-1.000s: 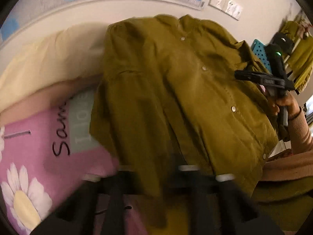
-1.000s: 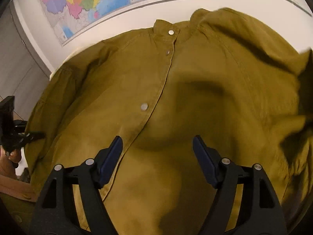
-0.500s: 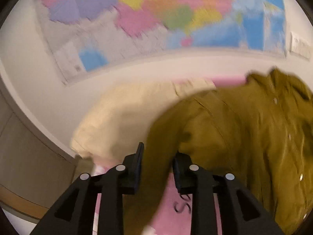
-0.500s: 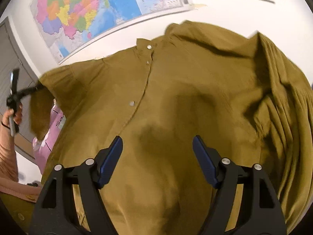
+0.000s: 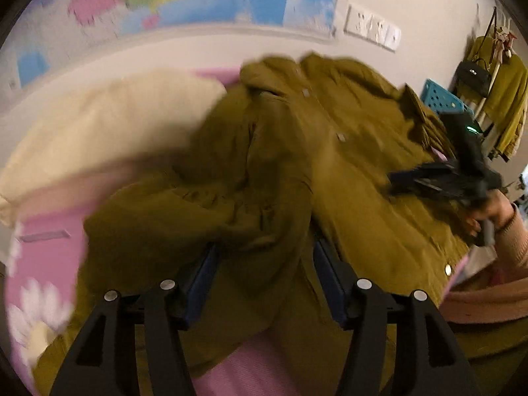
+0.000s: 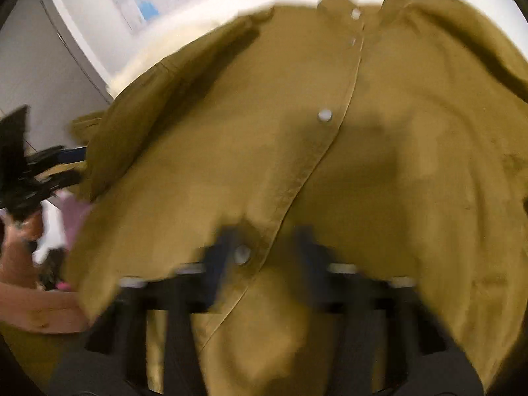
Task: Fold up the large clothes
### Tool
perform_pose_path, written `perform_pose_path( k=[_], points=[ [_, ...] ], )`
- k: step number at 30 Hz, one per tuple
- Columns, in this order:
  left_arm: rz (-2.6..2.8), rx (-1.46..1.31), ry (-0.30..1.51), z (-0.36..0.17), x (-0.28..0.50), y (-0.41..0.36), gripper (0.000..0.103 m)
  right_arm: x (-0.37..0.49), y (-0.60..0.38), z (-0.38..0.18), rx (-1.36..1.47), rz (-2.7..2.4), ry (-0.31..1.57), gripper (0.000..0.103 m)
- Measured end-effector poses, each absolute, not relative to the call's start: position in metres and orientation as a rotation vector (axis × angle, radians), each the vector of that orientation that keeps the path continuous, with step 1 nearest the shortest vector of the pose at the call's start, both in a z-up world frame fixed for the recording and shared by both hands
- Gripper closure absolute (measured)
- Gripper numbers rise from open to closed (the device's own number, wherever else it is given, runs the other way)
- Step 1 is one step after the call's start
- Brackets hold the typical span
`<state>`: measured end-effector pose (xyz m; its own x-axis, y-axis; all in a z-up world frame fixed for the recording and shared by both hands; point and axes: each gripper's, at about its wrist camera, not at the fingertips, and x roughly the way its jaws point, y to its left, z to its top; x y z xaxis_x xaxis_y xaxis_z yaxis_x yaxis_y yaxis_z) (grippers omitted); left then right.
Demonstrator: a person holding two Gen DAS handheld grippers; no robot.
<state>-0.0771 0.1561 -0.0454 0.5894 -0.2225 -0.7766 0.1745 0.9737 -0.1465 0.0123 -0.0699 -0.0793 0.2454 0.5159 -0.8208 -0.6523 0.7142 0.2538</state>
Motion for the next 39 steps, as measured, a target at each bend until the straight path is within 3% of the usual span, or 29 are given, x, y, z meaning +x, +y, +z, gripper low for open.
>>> perform_pose_path(
  k=[1, 6, 9, 10, 13, 14, 20, 22, 25, 32, 33, 35, 36, 37, 39],
  points=[
    [-0.237, -0.071, 0.924, -0.051, -0.079, 0.155, 0.046, 0.017, -0.066, -0.078, -0.156, 0.799, 1.034, 0.100],
    [-0.240, -0.129, 0.947, -0.064, -0.093, 0.151, 0.045, 0.033, -0.065, -0.069, -0.102, 0.768, 0.988, 0.101],
    [-0.277, -0.156, 0.942, -0.063, -0.099, 0.150, 0.036, 0.030, -0.068, -0.082, -0.100, 0.772, 1.008, 0.100],
    [-0.301, -0.159, 0.938, -0.063, -0.105, 0.147, 0.036, 0.029, -0.075, -0.079, -0.076, 0.775, 1.008, 0.095],
    [-0.334, -0.178, 0.935, -0.064, -0.118, 0.152, 0.036, 0.017, -0.118, -0.060, 0.006, 0.754, 0.944, 0.057],
    [-0.346, -0.199, 0.934, -0.066, -0.125, 0.155, 0.036, 0.008, -0.143, -0.050, 0.043, 0.733, 0.899, 0.052],
    [-0.428, -0.352, 1.024, -0.092, -0.142, 0.157, 0.034, -0.011, -0.248, -0.056, 0.173, 0.535, 0.939, 0.052],
    [-0.458, -0.352, 0.997, -0.093, -0.146, 0.152, 0.020, -0.015, -0.280, -0.063, 0.189, 0.429, 0.959, 0.055],
    [-0.469, -0.405, 0.993, -0.096, -0.139, 0.151, 0.011, -0.019, -0.315, -0.065, 0.204, 0.338, 0.960, 0.055],
    [-0.456, -0.382, 0.987, -0.097, -0.109, 0.126, 0.008, -0.032, -0.324, -0.074, 0.169, 0.355, 1.021, 0.045],
    [-0.443, -0.391, 0.982, -0.097, -0.105, 0.125, 0.014, -0.032, -0.330, -0.072, 0.179, 0.348, 1.013, 0.045],
    [-0.373, -0.402, 0.981, -0.098, -0.099, 0.130, 0.045, -0.033, -0.341, -0.068, 0.182, 0.302, 0.989, 0.047],
    [-0.325, -0.399, 0.994, -0.100, -0.093, 0.131, 0.077, -0.033, -0.350, -0.065, 0.149, 0.244, 0.976, 0.050],
    [-0.288, -0.417, 1.012, -0.103, -0.087, 0.136, 0.089, -0.031, -0.354, -0.062, 0.120, 0.197, 0.973, 0.053],
    [-0.322, -0.502, 1.022, -0.107, -0.084, 0.149, 0.089, -0.033, -0.367, -0.061, 0.163, 0.187, 0.981, 0.051]
  ],
)
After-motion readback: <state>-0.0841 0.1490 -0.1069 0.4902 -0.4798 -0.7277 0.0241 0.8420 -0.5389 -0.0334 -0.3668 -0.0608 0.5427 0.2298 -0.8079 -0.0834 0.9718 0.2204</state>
